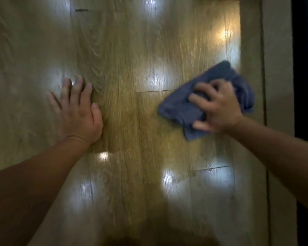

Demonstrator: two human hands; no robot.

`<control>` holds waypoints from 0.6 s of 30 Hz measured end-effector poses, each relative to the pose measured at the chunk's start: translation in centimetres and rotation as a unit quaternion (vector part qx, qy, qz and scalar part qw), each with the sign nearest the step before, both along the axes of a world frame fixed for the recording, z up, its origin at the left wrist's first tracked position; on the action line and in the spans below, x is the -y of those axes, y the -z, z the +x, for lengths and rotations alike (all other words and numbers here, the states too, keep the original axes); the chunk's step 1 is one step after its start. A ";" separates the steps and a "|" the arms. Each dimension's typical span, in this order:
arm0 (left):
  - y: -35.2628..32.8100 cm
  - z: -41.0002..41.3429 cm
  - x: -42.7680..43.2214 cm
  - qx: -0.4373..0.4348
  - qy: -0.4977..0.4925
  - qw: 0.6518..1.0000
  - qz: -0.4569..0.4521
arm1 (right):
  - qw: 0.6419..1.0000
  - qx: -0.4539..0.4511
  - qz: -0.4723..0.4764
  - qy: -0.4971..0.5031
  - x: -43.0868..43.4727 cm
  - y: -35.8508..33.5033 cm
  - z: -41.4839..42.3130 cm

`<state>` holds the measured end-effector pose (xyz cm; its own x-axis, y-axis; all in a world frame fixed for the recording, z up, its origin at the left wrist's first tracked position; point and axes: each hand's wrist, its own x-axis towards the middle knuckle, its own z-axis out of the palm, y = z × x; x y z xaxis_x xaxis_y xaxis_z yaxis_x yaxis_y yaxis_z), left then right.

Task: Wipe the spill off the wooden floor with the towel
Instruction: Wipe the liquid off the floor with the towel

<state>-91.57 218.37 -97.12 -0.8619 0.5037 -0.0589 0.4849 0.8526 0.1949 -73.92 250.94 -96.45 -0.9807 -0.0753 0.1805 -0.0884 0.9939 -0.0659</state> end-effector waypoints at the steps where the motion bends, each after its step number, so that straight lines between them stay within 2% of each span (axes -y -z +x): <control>1: 0.1 0.0 0.0 -0.001 0.002 1.000 0.000 | 0.994 -0.013 0.014 0.106 -1.4 -0.1 -2.9; 2: 0.1 0.0 0.1 -0.004 0.002 1.000 0.000 | 0.966 -0.009 0.016 0.258 -2.2 -0.1 -5.7; 3: 0.2 0.0 0.1 -0.007 0.002 1.000 0.001 | 0.916 -0.008 -0.001 0.401 -2.0 0.0 -8.2; 4: 0.2 0.0 0.1 -0.008 0.002 1.000 0.002 | 0.868 0.004 -0.018 0.497 -0.7 -0.4 -9.6; 5: 0.2 0.0 0.1 -0.007 0.003 1.000 0.002 | 0.846 0.014 -0.023 0.533 1.3 -0.6 -10.1; 6: 0.1 0.0 0.0 -0.006 0.003 1.000 0.001 | 0.847 0.010 -0.024 0.531 3.8 -0.5 -9.8; 8: 0.0 -0.2 -0.1 -0.002 0.002 1.000 -0.013 | 0.887 -0.020 -0.069 0.456 10.5 -0.6 -7.2; 11: 0.0 -0.2 0.2 0.004 0.005 1.000 -0.029 | 0.958 0.034 -0.118 0.258 19.4 -1.2 -2.4; 13: 0.2 -0.2 0.2 0.010 0.017 0.999 -0.030 | 0.981 0.038 -0.123 0.146 18.0 -1.3 -3.7; 16: 0.0 -0.5 0.3 0.014 0.021 0.999 -0.037 | 0.994 -0.001 -0.109 0.016 12.6 -0.8 -10.2; 18: -0.1 -0.2 0.1 0.010 0.012 0.999 -0.032 | 0.997 -0.019 -0.069 0.040 10.4 -0.4 -15.1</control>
